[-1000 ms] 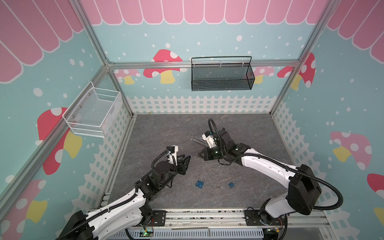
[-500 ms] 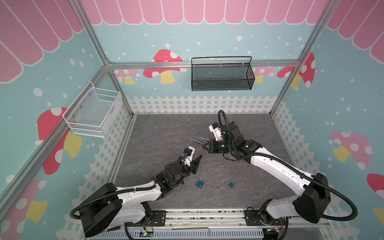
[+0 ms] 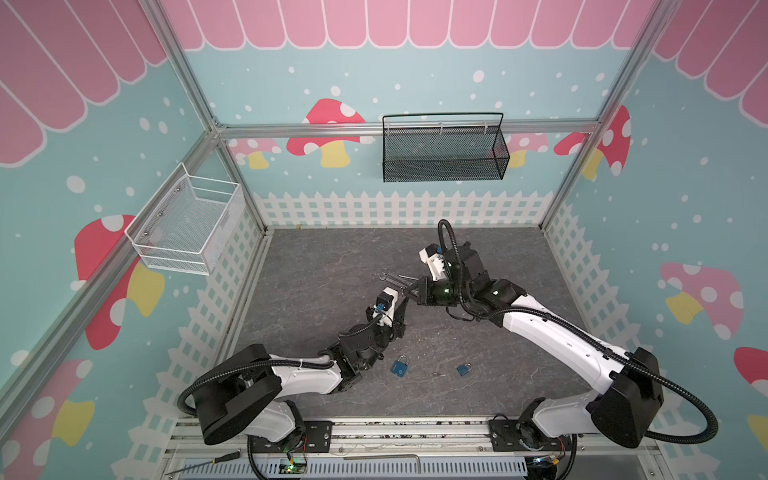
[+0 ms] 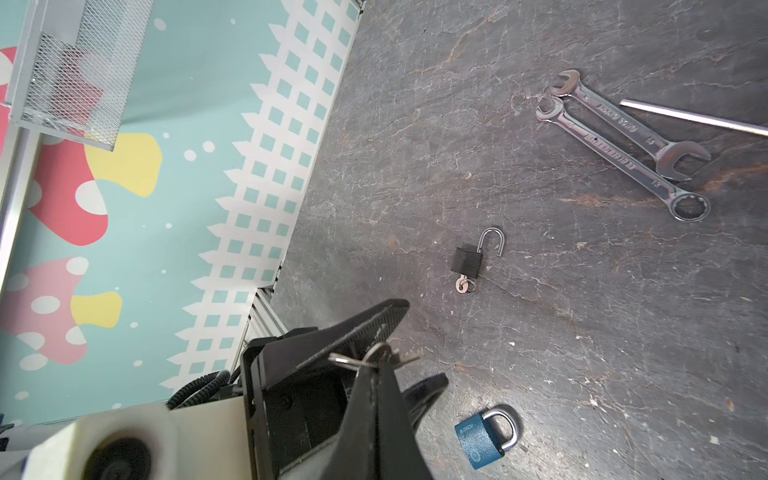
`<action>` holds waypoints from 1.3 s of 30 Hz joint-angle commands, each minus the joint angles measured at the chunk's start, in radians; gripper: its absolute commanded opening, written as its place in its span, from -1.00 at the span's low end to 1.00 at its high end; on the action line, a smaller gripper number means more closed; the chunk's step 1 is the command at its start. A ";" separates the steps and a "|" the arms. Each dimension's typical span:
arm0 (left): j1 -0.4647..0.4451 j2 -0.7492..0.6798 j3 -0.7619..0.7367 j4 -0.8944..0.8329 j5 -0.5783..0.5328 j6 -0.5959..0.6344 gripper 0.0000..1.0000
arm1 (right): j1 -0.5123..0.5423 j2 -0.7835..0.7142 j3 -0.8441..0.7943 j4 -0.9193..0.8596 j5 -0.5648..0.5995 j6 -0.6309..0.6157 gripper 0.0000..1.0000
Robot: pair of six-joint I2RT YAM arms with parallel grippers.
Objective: Unlock with the key
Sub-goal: 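Close the left gripper on the key ring and open the right gripper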
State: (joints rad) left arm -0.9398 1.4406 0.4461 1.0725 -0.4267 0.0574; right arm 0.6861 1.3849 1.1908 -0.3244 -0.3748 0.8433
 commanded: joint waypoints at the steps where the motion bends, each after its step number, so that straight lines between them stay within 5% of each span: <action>1: -0.008 0.012 0.020 0.043 0.002 0.017 -0.44 | -0.010 -0.031 0.012 -0.004 0.014 0.014 -1.00; 24: -0.008 0.027 0.040 0.022 0.029 0.009 -1.00 | -0.022 -0.039 -0.002 0.008 0.008 0.010 -1.00; 31: 0.019 -0.080 0.057 -0.234 0.184 -0.056 -1.00 | -0.041 -0.051 -0.011 0.027 -0.016 -0.027 -1.00; 39: 0.162 -0.223 0.136 -0.643 0.525 -0.184 -1.00 | -0.101 -0.077 -0.058 0.182 -0.204 -0.150 -0.29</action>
State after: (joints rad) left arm -0.8188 1.2518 0.5304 0.6575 -0.0940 -0.0734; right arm 0.6060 1.3346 1.1645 -0.2584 -0.4629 0.7555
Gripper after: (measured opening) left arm 0.047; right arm 0.312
